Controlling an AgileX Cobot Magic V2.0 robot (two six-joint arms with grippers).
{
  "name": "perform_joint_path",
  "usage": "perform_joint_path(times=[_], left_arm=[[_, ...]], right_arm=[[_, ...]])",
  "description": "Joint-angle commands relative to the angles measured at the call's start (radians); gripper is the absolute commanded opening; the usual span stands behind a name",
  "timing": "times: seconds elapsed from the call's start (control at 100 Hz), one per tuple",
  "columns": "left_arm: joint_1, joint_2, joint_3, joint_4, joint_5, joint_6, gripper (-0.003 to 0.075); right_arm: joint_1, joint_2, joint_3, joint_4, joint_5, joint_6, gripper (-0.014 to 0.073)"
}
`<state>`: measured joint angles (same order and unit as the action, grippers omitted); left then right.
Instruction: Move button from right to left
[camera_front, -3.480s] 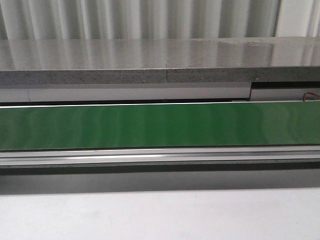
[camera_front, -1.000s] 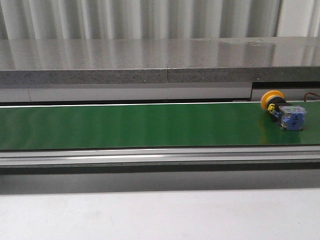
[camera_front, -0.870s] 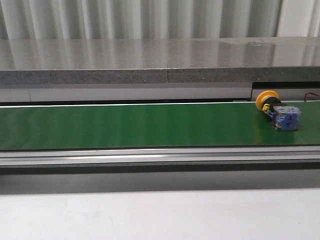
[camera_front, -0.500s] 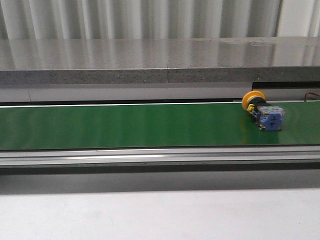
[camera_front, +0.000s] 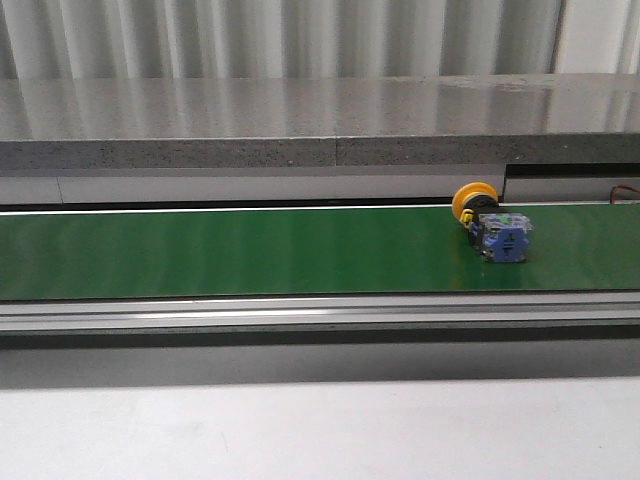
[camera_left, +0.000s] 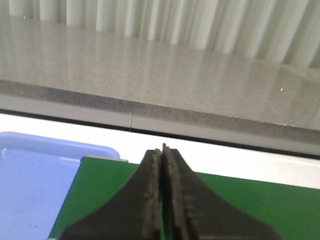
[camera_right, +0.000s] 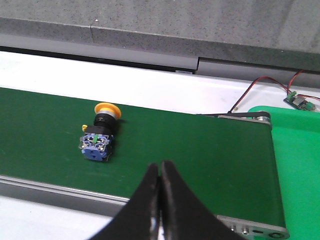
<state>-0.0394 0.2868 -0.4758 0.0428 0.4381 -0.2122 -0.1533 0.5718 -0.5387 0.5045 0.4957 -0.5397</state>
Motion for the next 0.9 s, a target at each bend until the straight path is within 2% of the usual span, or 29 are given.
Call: perform_joint_path(times=[0.0,0.26,0.56,0.7,0.79,0.89], left_arm=[[-0.008,0.124,-0.147,-0.015,0.024,0.000,-0.0020],[-0.008,0.368,-0.349,-0.043,0.189,0.000,-0.0020],[-0.008,0.511,-0.361,-0.043,0.330,0.002,-0.0020],[-0.008,0.541,-0.361,-0.043,0.339,0.078,-0.0010],[-0.008,0.546,-0.361,-0.043,0.339,0.078,0.0068],[-0.008,0.545,-0.361,-0.043,0.337,0.078,0.0240]], right_arm=[[0.003,0.000,-0.028,0.008,-0.059,-0.012,-0.0067],[0.003,0.000,-0.028,0.008,-0.059,-0.012,-0.0067],[0.003,0.000,-0.028,0.008,-0.059,-0.012,-0.0067],[0.003,0.000,-0.028,0.008,-0.059,-0.012,-0.0067],[0.003,0.000,-0.028,0.008,-0.059,-0.012,-0.0067],[0.003,0.000,-0.028,0.008,-0.059,-0.012,-0.0067]])
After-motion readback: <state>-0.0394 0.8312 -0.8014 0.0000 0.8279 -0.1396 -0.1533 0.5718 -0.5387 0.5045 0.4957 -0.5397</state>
